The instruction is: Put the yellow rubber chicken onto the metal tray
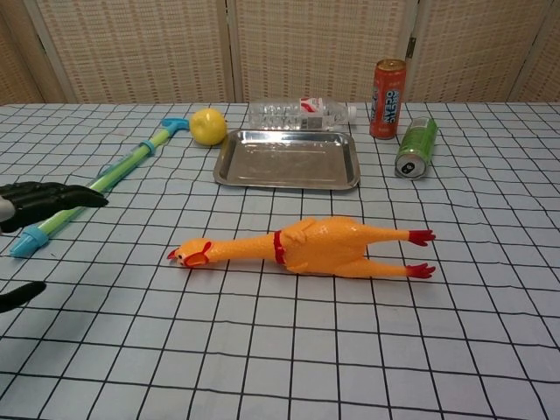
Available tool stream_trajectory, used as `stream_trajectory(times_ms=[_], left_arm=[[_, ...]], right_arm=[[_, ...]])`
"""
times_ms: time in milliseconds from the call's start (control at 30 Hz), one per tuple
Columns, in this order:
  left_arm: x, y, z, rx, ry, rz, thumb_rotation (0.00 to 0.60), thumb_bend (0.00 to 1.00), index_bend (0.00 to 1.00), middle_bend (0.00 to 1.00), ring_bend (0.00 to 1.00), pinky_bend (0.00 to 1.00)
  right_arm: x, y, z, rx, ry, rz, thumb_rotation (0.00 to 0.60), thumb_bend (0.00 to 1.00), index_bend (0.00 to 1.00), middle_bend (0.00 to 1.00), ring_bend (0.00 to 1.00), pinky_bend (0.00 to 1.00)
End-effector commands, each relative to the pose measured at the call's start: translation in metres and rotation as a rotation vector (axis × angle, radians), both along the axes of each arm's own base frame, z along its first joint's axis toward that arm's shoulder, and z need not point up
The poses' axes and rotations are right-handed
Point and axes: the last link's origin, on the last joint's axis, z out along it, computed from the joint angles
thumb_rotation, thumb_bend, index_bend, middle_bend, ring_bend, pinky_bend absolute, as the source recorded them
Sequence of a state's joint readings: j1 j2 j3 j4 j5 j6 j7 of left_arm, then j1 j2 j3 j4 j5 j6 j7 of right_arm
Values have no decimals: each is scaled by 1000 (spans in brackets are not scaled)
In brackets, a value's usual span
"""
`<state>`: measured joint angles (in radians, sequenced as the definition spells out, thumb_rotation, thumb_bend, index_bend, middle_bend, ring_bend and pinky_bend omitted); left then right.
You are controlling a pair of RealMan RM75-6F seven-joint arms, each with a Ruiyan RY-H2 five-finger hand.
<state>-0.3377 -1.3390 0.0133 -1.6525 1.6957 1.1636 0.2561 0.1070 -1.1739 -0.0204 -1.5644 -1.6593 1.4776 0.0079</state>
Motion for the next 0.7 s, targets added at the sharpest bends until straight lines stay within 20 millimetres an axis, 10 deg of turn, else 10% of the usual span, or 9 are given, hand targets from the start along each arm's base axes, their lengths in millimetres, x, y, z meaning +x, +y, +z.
stream_trajectory(times_ms=[33,267,700], left_arm=[[16,10,-14,-21,-13,-24,600,401,16,0,0,85],[58,43,-68,-83,-33,-64,600,391,61,0,0,95],[73,84,-115,-89,16,-36,600,387,76,4,0,103]], right_arm=[[0,-1,0,-2,2,-3,600,48,0,0,0,0],[-7,-6,-1,-5,20,-38,600,49,0,0,0,0],[-13,-10,2,-19,38,-69,600,49,0,0,0,0]])
